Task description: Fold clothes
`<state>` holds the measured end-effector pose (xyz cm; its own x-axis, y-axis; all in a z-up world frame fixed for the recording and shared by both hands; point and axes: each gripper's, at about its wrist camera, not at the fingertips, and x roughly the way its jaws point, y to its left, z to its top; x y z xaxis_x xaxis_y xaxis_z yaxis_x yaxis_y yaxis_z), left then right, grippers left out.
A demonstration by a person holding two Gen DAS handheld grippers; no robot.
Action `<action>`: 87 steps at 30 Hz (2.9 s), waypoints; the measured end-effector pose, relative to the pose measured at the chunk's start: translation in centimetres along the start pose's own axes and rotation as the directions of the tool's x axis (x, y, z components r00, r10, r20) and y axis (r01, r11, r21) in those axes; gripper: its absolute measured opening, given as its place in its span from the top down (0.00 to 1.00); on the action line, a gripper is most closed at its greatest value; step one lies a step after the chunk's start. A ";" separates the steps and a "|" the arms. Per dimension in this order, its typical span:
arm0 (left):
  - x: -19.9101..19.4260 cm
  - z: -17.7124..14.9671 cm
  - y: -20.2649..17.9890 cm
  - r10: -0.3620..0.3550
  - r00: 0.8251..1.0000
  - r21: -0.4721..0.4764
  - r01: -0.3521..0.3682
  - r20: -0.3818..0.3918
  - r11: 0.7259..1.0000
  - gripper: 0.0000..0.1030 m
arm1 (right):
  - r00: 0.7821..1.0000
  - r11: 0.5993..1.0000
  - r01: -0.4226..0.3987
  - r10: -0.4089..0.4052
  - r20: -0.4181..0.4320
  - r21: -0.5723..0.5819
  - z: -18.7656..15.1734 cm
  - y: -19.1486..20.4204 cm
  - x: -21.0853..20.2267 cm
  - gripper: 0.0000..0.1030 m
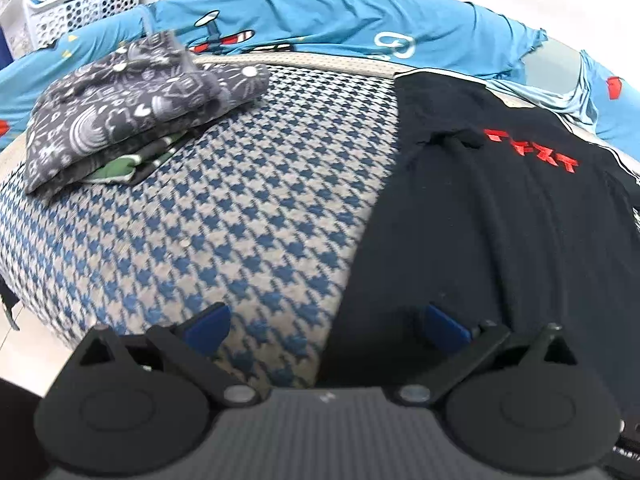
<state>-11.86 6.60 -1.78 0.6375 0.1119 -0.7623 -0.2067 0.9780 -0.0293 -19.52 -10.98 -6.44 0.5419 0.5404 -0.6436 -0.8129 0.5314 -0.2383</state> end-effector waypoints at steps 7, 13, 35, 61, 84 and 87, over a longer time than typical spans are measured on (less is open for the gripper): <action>1.0 1.5 0.3 0.048 0.999 -0.005 -0.048 0.007 0.999 0.00 | 1.000 1.000 -0.023 0.023 0.016 -0.003 0.4 0.4 -1.2 0.95; 2.5 2.6 1.0 0.038 0.999 0.006 -0.038 -0.021 0.999 0.00 | 0.999 1.000 0.003 -0.003 0.045 -0.001 1.1 0.7 -0.6 0.87; 3.6 4.2 1.9 -0.016 1.000 0.037 0.016 -0.019 0.999 0.00 | 0.994 0.967 0.112 -0.109 0.026 -0.231 0.8 3.0 1.1 0.77; 3.5 4.2 4.5 -0.020 1.000 -0.026 0.019 -0.016 0.999 0.00 | 0.991 0.921 0.131 -0.107 0.084 -0.366 3.2 6.4 5.1 0.73; 1.0 5.8 6.4 0.048 0.996 -0.079 -0.042 0.081 0.996 0.00 | 0.989 0.992 -0.004 0.023 0.149 -0.125 7.1 6.1 5.9 0.97; 0.9 5.8 6.0 0.040 0.996 -0.072 -0.034 0.079 0.997 0.00 | 0.994 0.986 -0.010 0.028 0.108 -0.166 6.6 6.6 6.4 0.97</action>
<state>-8.20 13.65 1.11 0.6853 0.1643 -0.7095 -0.2812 0.9584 -0.0496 -20.00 0.30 -7.32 0.5385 0.6224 -0.5680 -0.8425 0.4103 -0.3492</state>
